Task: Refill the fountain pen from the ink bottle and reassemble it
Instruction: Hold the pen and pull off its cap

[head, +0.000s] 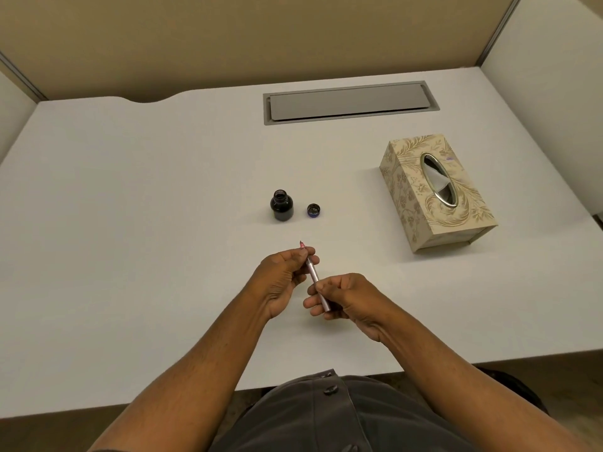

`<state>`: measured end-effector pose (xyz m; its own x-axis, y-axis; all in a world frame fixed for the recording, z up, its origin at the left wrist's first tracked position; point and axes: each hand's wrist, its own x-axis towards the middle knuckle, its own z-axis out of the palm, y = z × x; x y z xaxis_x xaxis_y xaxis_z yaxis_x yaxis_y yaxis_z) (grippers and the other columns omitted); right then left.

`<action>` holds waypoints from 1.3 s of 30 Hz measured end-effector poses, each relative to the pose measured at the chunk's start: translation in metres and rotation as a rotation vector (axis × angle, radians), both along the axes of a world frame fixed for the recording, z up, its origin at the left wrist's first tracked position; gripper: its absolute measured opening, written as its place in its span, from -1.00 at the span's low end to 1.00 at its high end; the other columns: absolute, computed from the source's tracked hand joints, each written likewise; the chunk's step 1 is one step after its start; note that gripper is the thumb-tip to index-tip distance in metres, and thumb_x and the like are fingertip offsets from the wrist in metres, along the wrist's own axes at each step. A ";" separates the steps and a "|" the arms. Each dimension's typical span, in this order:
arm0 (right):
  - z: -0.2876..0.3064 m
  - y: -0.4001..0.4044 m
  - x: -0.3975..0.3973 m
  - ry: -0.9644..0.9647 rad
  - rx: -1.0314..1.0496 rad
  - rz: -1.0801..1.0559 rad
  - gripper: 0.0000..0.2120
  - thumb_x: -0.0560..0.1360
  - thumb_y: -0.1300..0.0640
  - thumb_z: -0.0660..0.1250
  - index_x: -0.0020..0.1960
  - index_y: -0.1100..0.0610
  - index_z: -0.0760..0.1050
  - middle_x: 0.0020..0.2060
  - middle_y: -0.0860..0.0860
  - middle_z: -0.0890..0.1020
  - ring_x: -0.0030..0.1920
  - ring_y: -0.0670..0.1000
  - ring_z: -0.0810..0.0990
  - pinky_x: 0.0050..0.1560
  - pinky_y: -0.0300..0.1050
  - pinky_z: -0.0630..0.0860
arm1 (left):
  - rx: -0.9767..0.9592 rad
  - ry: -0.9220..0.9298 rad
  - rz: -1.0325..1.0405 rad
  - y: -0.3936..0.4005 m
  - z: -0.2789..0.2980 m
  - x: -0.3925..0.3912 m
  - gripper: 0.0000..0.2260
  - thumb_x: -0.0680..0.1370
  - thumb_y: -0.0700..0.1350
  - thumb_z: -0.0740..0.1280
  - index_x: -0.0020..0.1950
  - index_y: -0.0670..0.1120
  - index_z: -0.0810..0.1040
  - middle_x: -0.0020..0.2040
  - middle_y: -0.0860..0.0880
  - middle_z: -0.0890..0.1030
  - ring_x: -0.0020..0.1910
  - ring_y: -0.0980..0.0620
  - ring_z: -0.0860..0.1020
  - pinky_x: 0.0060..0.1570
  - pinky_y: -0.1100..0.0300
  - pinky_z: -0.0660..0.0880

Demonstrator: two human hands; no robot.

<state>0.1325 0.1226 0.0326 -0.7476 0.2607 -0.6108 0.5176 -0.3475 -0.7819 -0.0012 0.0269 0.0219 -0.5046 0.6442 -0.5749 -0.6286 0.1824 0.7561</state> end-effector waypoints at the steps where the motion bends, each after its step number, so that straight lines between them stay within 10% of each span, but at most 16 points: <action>1: 0.000 0.000 -0.001 -0.002 0.015 -0.003 -0.80 0.59 0.08 0.27 0.00 0.15 0.64 -0.14 0.09 0.75 -0.14 0.03 0.72 -0.12 -0.14 0.60 | 0.000 0.007 0.003 0.001 0.000 0.000 -0.84 0.60 -0.20 0.24 -0.01 -0.13 0.63 -0.17 -0.03 0.70 -0.13 0.10 0.58 -0.10 0.23 0.42; 11: -0.007 -0.004 -0.008 -0.038 0.118 -0.060 -0.78 0.45 0.07 0.47 -0.06 0.19 0.52 -0.24 0.04 0.75 -0.27 -0.02 0.72 -0.23 -0.15 0.61 | -0.009 0.016 0.038 0.005 0.001 -0.001 -0.89 0.55 -0.21 0.31 -0.04 -0.15 0.64 -0.21 -0.05 0.69 -0.14 0.06 0.59 -0.08 0.22 0.42; 18: -0.005 -0.002 -0.006 0.002 -0.163 -0.070 -0.58 0.64 -0.11 0.06 0.12 0.17 0.56 -0.08 0.14 0.73 -0.24 0.05 0.69 -0.25 -0.15 0.59 | 0.019 -0.028 0.027 0.004 0.002 -0.008 -0.85 0.58 -0.22 0.27 0.00 -0.15 0.64 -0.17 -0.04 0.71 -0.15 0.09 0.61 -0.08 0.23 0.44; 25: -0.005 -0.004 -0.008 0.056 -0.179 -0.089 -0.60 0.46 -0.16 0.35 0.07 0.14 0.47 -0.05 0.14 0.73 -0.20 0.06 0.71 -0.21 -0.13 0.62 | 0.046 -0.016 -0.014 0.004 0.002 -0.010 -0.82 0.60 -0.19 0.23 0.02 -0.13 0.63 -0.13 -0.03 0.71 -0.13 0.14 0.63 -0.07 0.24 0.44; 39: -0.007 -0.006 -0.011 0.039 -0.241 -0.071 -0.59 0.61 -0.19 0.07 0.19 0.10 0.44 -0.05 0.16 0.73 -0.23 0.09 0.71 -0.28 -0.12 0.61 | 0.053 -0.005 -0.009 0.004 0.001 -0.009 -0.82 0.61 -0.19 0.23 0.03 -0.14 0.63 -0.11 -0.05 0.71 -0.06 0.09 0.62 0.00 0.22 0.45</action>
